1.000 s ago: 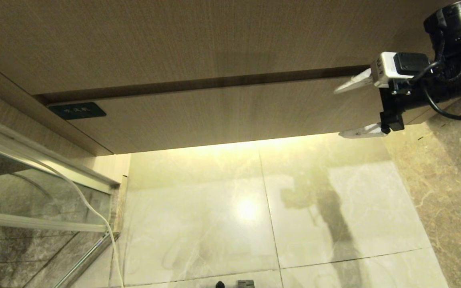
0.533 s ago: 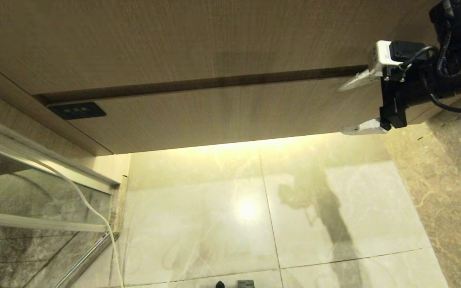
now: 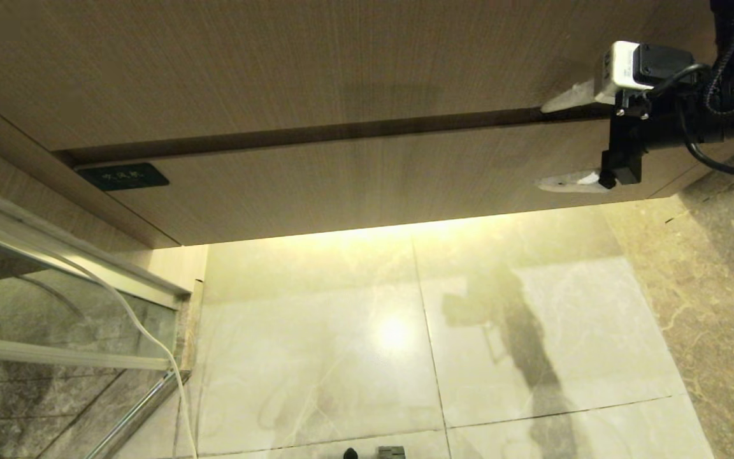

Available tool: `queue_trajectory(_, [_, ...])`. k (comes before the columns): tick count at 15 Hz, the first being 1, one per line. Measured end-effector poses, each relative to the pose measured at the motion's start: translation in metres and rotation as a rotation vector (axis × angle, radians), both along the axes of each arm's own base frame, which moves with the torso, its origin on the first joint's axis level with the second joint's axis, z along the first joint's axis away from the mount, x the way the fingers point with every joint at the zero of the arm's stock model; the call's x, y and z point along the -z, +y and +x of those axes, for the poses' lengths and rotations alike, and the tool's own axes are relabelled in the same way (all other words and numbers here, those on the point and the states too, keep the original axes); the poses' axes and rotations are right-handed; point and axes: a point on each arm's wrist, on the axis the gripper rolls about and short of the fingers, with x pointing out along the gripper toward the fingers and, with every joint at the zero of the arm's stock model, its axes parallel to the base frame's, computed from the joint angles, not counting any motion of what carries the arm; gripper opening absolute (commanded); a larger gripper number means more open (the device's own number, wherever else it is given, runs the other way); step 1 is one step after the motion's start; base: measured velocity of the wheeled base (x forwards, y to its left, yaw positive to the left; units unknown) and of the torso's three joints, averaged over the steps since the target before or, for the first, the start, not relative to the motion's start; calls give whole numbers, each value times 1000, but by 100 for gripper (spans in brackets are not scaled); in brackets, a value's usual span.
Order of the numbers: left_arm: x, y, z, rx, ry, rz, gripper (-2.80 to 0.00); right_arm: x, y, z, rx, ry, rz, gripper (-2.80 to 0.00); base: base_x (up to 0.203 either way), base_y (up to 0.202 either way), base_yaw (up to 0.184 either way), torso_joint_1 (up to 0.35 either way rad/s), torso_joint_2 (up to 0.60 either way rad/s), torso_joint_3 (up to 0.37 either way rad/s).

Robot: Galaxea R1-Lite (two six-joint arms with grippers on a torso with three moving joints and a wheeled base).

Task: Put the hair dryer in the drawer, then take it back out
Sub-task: Pull open the drawer

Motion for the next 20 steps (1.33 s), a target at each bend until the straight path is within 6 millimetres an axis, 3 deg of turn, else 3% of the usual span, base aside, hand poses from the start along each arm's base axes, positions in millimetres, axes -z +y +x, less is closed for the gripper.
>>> queue_trajectory(7, [0, 0, 0, 0, 0, 0, -280, 6, 11, 6, 41, -1, -34, 0, 0, 0, 0, 0, 0, 0])
queue_trajectory(20, [0, 0, 0, 0, 0, 0, -280, 20, 23, 38, 80, -52, -31, 0, 0, 0, 0, 0, 0, 0])
